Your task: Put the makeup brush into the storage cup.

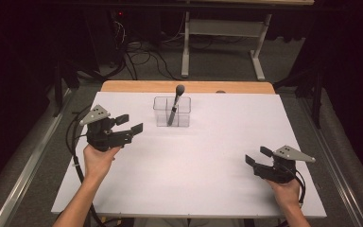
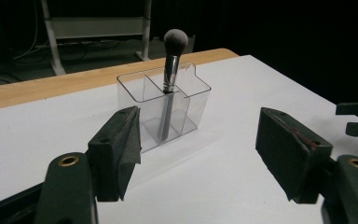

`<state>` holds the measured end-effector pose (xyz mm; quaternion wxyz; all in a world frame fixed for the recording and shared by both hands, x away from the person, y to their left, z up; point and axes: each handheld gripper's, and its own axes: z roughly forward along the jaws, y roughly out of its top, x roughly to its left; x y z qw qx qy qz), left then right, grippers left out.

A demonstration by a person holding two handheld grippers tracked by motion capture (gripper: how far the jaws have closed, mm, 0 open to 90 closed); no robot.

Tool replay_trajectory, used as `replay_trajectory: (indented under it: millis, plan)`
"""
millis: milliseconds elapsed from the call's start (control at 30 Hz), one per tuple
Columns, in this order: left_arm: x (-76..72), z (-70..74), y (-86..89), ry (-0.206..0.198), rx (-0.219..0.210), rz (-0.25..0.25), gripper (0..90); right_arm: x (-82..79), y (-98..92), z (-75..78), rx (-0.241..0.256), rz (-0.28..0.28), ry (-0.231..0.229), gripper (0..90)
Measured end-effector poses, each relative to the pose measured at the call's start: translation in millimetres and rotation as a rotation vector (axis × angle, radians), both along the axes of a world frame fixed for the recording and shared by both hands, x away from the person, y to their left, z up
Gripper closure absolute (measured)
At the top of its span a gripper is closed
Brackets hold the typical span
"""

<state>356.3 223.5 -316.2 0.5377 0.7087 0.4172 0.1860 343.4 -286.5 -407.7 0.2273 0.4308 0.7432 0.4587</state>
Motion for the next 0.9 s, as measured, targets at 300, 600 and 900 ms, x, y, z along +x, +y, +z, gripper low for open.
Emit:
replay_trajectory:
  millis: [300,600,900]
  plan:
    - [-1.4,-8.6,0.2,0.02,0.008,0.001,30.9,-0.1,0.0,0.1,0.0,0.001,-0.001,29.2]
    - [-1.7,-17.3,0.6,0.035,-0.001,0.004,30.9,0.3,-0.1,-0.3,-0.001,0.001,0.003,29.2]
    - [-0.2,-24.1,-2.7,0.052,0.006,0.0,30.9,0.1,-0.6,-0.1,0.005,0.001,0.002,29.2]
